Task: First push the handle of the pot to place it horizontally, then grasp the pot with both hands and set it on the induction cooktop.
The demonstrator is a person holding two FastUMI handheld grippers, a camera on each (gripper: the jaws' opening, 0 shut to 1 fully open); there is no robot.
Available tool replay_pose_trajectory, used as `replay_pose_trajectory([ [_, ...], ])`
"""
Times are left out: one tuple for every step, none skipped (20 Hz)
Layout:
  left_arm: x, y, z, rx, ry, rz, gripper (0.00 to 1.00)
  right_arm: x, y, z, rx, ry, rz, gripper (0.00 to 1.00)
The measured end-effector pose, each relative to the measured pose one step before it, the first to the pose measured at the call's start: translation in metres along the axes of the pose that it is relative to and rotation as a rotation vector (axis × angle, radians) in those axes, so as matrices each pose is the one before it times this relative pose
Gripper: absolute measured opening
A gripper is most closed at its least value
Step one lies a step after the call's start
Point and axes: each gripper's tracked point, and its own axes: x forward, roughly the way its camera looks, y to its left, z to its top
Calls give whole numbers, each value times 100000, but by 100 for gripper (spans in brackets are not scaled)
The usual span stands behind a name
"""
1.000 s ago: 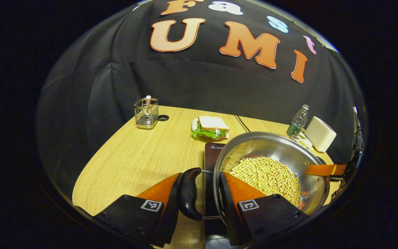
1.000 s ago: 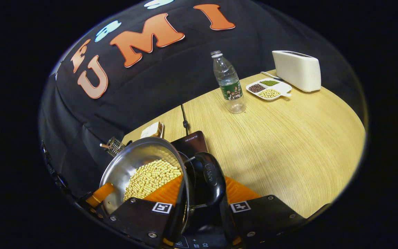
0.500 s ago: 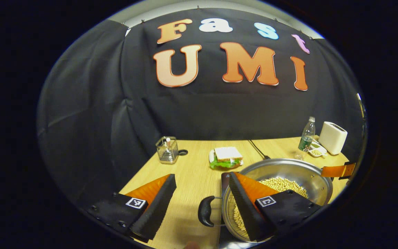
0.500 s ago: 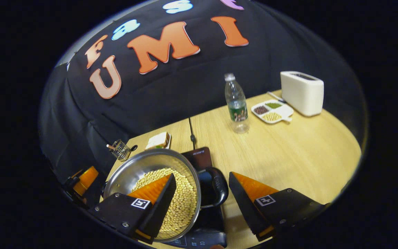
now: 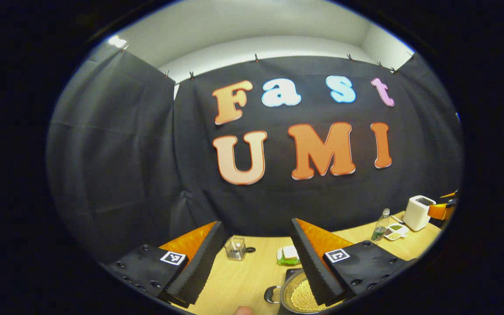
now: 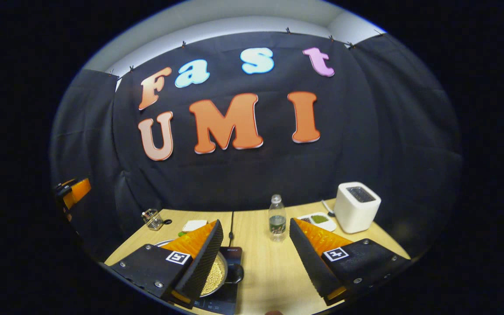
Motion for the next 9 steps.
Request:
replay_pose_trajectory([
  [-525, -660, 1463, -2052, -1590, -2278, 100, -1016, -949, 1719, -1428, -3082, -1219, 95],
  [-482, -441, 1046, -2560, -354, -2173, 100, -993, -1011, 1436, -1038, -2264, -925, 95],
  [-355, -239, 741, -3271, 691, -1705, 99, -939, -766, 1336, -231, -1677, -486, 95],
  [-477, -47, 619, -3839, 718, -1817, 100, -925, -868, 1379, -199, -1877, -789, 95],
  [-330, 119, 491, -3979, 684, -1459, 100, -974, -841, 1133, -129, -1904, -972, 95],
  [-184, 104, 709, -3909, -437, -617, 100, -704, -728, 1146, -58, -1947, -732, 100],
  [-36, 358, 554, -1942, -258, 770, 100, -722, -650, 1111, 155, -2018, -764, 95],
  [-135, 741, 222, -685, -394, 2021, 100, -547, -564, 1018, -39, -1858, -1282, 95],
  [-111, 848, 471, 410, -1460, 2511, 96, -462, -489, 693, -715, -1374, -877, 95],
])
